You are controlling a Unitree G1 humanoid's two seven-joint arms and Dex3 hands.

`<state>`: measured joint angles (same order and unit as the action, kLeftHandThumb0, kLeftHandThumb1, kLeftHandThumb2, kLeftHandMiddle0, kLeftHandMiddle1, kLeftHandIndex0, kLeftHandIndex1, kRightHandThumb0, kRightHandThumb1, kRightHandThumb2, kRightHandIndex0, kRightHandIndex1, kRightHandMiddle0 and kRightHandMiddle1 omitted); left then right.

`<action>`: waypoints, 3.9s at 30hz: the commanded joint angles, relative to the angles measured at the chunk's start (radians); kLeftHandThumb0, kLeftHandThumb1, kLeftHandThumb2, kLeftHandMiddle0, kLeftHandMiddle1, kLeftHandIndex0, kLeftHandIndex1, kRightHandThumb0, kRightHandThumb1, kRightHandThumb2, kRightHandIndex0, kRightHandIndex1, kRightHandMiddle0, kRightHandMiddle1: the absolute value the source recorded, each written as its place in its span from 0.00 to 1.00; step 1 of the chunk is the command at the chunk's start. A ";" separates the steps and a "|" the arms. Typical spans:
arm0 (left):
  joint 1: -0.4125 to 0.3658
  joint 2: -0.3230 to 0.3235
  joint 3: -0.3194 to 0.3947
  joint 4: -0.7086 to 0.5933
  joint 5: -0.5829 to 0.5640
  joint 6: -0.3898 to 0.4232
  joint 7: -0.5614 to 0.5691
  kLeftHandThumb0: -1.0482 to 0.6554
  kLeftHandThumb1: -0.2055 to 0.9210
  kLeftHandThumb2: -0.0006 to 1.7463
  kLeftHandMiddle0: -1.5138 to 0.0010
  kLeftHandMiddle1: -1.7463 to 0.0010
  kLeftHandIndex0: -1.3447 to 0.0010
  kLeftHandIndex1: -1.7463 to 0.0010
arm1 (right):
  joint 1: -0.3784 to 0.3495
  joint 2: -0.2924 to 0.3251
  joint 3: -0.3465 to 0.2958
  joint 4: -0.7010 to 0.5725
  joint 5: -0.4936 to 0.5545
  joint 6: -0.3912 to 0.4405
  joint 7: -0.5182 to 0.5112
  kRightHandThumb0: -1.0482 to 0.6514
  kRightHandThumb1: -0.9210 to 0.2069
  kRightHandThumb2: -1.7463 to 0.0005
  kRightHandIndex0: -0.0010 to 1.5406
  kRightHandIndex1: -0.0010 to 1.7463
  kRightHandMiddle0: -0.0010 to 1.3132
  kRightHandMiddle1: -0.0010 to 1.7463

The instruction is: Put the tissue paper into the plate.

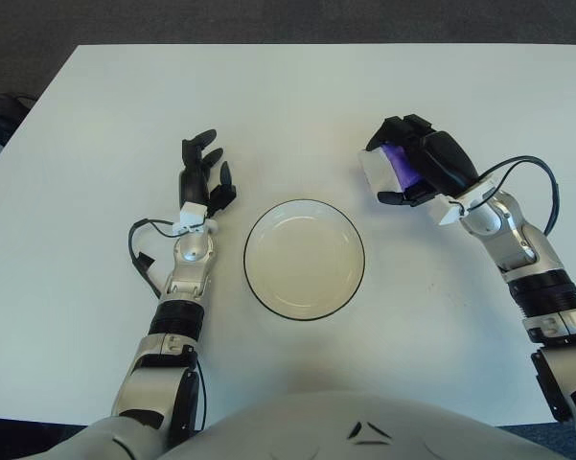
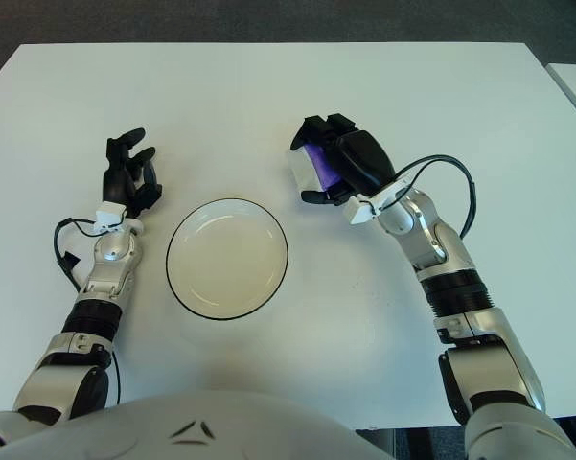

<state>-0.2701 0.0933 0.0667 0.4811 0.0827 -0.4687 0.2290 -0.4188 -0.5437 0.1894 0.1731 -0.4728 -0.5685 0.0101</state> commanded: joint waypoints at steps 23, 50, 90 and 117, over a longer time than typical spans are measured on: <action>0.132 0.000 -0.008 0.114 0.024 0.023 -0.003 0.21 1.00 0.44 0.83 0.63 1.00 0.45 | -0.103 0.068 -0.006 -0.040 0.020 0.024 0.077 0.36 0.41 0.35 0.74 1.00 0.38 1.00; 0.121 0.008 -0.016 0.140 0.026 0.036 -0.002 0.22 1.00 0.45 0.82 0.62 1.00 0.45 | -0.162 0.113 0.024 -0.146 -0.014 0.046 0.129 0.36 0.43 0.34 0.78 1.00 0.39 1.00; -0.017 0.034 0.012 0.513 0.010 -0.108 0.015 0.25 1.00 0.40 0.82 0.64 1.00 0.51 | -0.108 0.108 0.106 -0.410 -0.003 0.056 0.326 0.37 0.37 0.38 0.75 1.00 0.36 1.00; 0.024 0.006 -0.007 0.384 0.035 -0.092 0.059 0.21 1.00 0.45 0.83 0.61 1.00 0.45 | -0.085 0.118 0.169 -0.459 -0.076 -0.036 0.352 0.37 0.40 0.36 0.72 1.00 0.37 1.00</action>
<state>-0.4429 0.1608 0.0834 0.7451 0.0882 -0.5799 0.2606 -0.5261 -0.4204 0.3465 -0.2290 -0.5223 -0.5741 0.3560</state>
